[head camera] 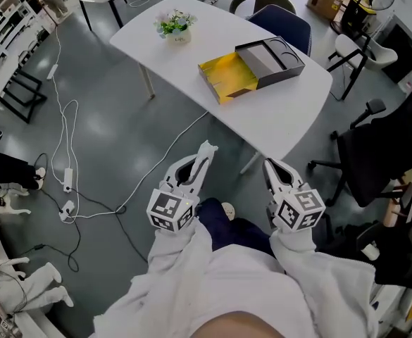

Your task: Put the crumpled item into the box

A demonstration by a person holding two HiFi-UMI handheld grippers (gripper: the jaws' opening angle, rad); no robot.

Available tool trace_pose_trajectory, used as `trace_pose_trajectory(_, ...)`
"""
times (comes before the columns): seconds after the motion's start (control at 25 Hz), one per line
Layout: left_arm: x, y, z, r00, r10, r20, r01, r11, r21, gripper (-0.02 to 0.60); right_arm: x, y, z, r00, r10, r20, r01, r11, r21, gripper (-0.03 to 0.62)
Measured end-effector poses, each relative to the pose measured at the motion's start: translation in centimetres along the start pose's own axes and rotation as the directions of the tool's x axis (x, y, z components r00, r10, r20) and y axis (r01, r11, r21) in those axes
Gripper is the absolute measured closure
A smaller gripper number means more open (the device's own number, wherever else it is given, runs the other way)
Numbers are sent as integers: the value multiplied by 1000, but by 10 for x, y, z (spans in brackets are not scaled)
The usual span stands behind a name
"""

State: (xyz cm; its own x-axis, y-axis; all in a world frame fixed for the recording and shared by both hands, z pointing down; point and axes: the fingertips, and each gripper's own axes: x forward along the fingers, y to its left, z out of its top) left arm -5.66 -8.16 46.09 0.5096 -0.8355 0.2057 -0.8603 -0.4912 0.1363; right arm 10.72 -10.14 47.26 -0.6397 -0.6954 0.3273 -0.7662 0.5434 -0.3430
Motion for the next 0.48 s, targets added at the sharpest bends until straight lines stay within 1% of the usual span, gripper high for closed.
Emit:
trace_pose_trajectory(0.28, 0, -8, -7, 1000, 0, -18, 0, 1000, 2, 518, -2, -4, -7, 1000, 10, -4, -10, 1000, 29, 556)
trace_pose_trajectory(0.48, 9, 0, -5, 1000, -3, -16, 3, 1000, -12, 518, 10, -5, -2, 1000, 21, -7, -20, 999, 25, 556)
